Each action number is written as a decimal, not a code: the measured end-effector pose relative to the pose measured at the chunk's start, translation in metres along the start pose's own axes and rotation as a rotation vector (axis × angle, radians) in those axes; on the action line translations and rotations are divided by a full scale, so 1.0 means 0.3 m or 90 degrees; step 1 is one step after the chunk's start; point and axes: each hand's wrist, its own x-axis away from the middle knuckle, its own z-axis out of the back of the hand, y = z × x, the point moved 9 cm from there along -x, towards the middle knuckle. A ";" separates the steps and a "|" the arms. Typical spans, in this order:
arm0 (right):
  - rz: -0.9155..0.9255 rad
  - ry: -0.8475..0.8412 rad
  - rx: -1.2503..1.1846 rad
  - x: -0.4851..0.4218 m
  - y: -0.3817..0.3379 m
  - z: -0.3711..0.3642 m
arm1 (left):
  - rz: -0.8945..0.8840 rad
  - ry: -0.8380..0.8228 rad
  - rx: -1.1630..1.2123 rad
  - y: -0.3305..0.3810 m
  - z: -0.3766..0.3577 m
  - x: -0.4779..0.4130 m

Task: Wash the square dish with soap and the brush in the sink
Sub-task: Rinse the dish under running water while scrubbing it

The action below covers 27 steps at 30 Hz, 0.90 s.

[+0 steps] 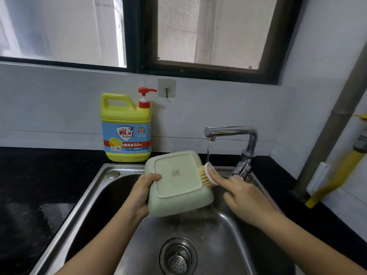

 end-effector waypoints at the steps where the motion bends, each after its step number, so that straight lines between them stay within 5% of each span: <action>1: 0.045 0.022 0.035 0.018 -0.022 0.007 | 0.004 0.002 0.005 -0.004 0.004 -0.001; 6: 0.196 0.049 0.209 0.057 -0.072 -0.033 | 0.003 0.006 -0.007 -0.017 0.002 -0.001; 14: -0.080 0.018 0.094 -0.031 0.041 -0.022 | 0.011 0.012 -0.023 -0.049 -0.035 0.006; 20: 0.103 0.154 0.238 0.046 -0.029 -0.008 | 0.011 0.081 -0.005 -0.058 -0.029 0.011; 27: 0.279 0.158 0.235 0.113 -0.238 -0.060 | -0.045 0.113 -0.051 -0.056 -0.059 0.022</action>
